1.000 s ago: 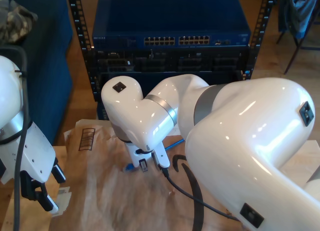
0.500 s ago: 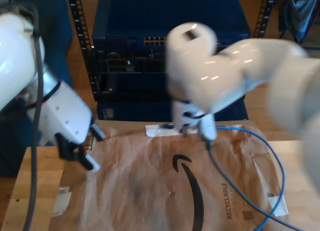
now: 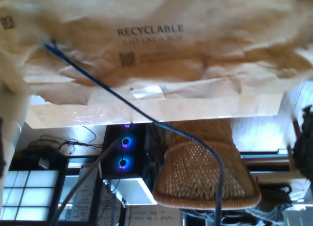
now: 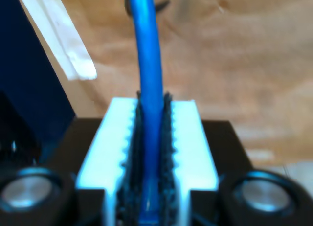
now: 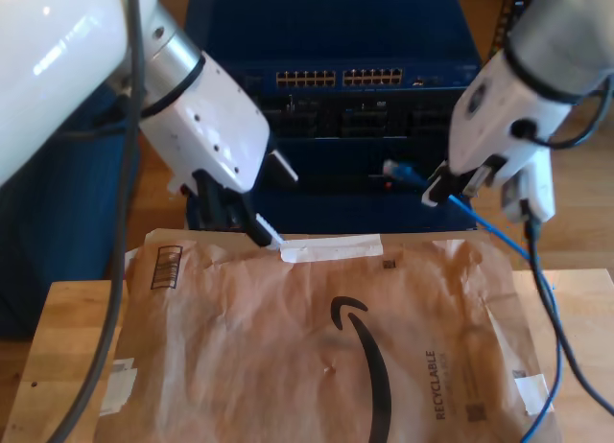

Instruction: Grab the cable and plug it in

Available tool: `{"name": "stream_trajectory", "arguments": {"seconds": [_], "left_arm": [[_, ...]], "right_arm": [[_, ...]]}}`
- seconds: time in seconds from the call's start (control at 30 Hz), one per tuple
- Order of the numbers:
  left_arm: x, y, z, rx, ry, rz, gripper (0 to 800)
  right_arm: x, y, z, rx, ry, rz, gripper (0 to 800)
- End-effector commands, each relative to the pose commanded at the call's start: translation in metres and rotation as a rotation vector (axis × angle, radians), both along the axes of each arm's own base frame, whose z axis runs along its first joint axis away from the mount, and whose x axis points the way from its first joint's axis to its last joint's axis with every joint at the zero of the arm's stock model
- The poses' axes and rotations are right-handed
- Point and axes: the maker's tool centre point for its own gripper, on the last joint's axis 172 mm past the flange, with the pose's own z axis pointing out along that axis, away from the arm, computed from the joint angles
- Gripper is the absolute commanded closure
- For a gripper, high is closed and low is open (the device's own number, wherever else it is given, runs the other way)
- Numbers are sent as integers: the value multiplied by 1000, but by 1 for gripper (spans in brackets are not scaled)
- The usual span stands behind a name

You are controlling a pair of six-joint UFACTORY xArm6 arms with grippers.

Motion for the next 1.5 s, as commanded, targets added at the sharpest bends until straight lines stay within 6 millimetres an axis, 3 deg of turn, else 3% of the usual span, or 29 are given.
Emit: {"name": "stream_trajectory", "arguments": {"seconds": [0.1, 0.27, 0.43, 0.53, 0.63, 0.8, 1.03, 1.2, 1.5], "left_arm": [[3, -2, 11, -5, -21, -8, 0], [2, -17, 26, -74, -19, -5, 0], [3, -27, 45, -122, -35, -7, 0], [5, -34, 65, -159, -59, -13, 0], [8, -43, 92, -200, -97, -22, 0], [20, -46, 115, -211, -142, -30, 0], [-1, -75, 163, -375, -121, -78, 0], [-9, -82, 174, -434, -93, -90, 0], [-11, -83, 168, -447, -37, -92, 2]], "right_arm": [[-2, -3, 28, 76, -1, -7, 796], [-6, 16, 77, 169, -41, 20, 796], [-13, 26, 112, 212, -94, 40, 796], [-19, 20, 132, 212, -129, 40, 796], [-25, 18, 138, 217, -135, 41, 796], [-31, 18, 139, 215, -141, 41, 794], [-36, 17, 121, 212, -134, 62, 793], [-37, 17, 119, 210, -136, 70, 793], [-36, 17, 118, 210, -136, 71, 792]]}}
